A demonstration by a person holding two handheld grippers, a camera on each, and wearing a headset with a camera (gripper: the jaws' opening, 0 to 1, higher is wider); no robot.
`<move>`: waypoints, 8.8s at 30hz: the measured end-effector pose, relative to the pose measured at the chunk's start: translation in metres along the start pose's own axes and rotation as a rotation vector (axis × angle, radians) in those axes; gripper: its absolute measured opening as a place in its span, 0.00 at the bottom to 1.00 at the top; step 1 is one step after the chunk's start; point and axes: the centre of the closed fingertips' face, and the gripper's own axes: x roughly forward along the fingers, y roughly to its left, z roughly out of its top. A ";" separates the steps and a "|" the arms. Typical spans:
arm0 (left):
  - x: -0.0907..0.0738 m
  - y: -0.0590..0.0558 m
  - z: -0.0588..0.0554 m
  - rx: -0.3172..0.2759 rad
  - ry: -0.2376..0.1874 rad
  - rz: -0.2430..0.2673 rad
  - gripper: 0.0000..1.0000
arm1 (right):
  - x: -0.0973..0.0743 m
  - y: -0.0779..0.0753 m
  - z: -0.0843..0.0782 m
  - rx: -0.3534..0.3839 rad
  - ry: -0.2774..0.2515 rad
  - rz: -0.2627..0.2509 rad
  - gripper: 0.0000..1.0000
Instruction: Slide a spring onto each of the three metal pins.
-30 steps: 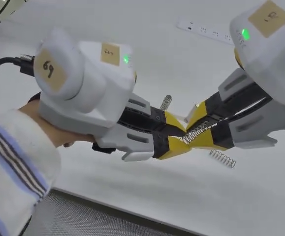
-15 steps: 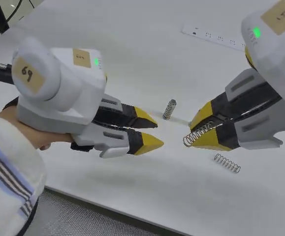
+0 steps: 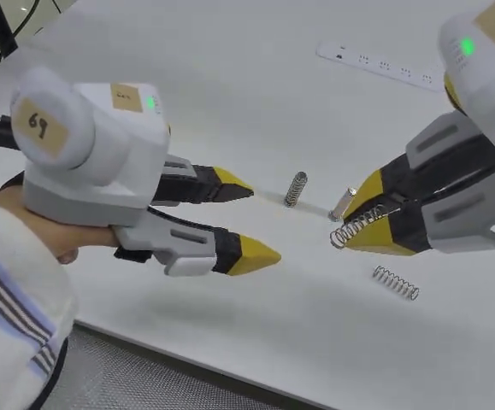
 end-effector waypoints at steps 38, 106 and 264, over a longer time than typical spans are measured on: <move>0.010 0.018 -0.006 -0.063 -0.006 0.079 0.98 | -0.029 -0.086 -0.067 0.064 0.155 -0.054 0.08; 0.022 0.037 -0.006 -0.038 0.017 0.147 0.98 | 0.078 -0.109 -0.102 -0.051 0.316 0.103 0.09; -0.006 0.000 -0.023 -0.100 0.107 0.008 0.94 | -0.013 0.012 -0.151 0.755 -0.528 -0.536 1.00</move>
